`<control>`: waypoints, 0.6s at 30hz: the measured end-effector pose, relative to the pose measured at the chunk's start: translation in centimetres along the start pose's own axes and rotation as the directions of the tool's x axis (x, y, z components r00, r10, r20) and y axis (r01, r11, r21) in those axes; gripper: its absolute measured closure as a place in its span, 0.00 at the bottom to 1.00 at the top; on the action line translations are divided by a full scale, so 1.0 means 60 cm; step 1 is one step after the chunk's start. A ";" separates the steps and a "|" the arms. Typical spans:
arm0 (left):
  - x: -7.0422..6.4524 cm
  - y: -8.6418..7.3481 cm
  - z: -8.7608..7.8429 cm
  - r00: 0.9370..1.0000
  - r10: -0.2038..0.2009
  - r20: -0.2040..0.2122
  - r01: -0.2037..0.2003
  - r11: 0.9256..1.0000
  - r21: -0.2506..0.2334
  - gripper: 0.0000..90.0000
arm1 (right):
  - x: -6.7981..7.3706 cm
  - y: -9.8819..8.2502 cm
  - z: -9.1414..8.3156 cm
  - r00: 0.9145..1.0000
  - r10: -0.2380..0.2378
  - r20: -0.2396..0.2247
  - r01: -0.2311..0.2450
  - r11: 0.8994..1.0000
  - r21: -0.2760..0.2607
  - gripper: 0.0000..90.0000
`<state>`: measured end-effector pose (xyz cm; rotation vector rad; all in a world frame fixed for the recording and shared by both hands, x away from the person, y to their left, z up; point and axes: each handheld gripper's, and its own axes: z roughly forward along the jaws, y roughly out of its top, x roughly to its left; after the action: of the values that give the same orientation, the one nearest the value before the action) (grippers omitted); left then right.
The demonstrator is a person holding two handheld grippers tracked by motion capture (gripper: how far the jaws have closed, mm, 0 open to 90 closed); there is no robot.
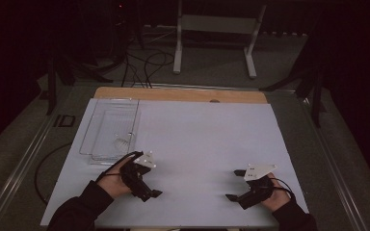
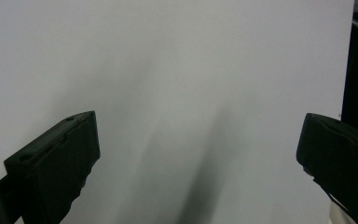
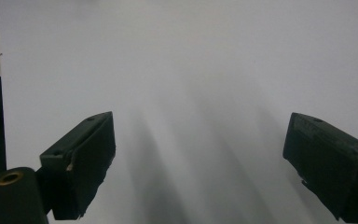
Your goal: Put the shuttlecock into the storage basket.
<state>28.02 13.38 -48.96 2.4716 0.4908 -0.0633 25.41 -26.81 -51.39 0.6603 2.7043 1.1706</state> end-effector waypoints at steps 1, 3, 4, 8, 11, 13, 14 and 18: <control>-0.002 -0.005 0.001 1.000 -0.012 -0.003 0.012 1.000 -0.003 0.00 | 0.000 0.000 0.000 1.000 -0.001 -0.001 0.001 1.000 -0.001 0.10; -0.003 -0.013 0.002 1.000 -0.012 -0.010 0.012 1.000 -0.003 0.00 | 0.000 0.000 -0.001 1.000 -0.001 0.001 0.001 1.000 -0.001 0.10; -0.002 -0.017 0.001 1.000 -0.006 -0.015 0.006 1.000 0.004 0.00 | 0.000 0.000 -0.001 1.000 0.001 0.001 -0.001 1.000 -0.002 0.10; -0.002 -0.032 0.000 0.998 -0.044 -0.036 0.044 0.999 -0.022 0.00 | -0.001 -0.001 0.000 1.000 0.002 0.000 -0.002 1.000 -0.001 0.10; -0.002 -0.039 -0.002 0.998 -0.053 -0.043 0.051 0.998 -0.037 0.00 | -0.001 0.000 0.000 1.000 0.001 -0.001 -0.001 1.000 0.001 0.10; -0.001 -0.046 -0.001 0.997 -0.066 -0.046 0.064 0.997 -0.050 0.00 | -0.001 0.000 0.000 1.000 0.000 0.003 0.000 1.000 0.004 0.10; -0.001 -0.050 0.000 0.997 -0.069 -0.045 0.066 0.996 -0.054 0.00 | -0.001 -0.001 -0.001 1.000 0.001 0.002 -0.001 1.000 0.001 0.10; 0.001 -0.062 -0.001 0.997 -0.063 -0.053 0.059 0.996 -0.071 0.00 | -0.002 -0.001 -0.001 1.000 0.002 0.001 -0.002 1.000 0.002 0.10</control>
<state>26.73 16.20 -50.99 2.3957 0.5823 -0.0031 25.45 -26.93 -51.42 0.6645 2.7045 1.1686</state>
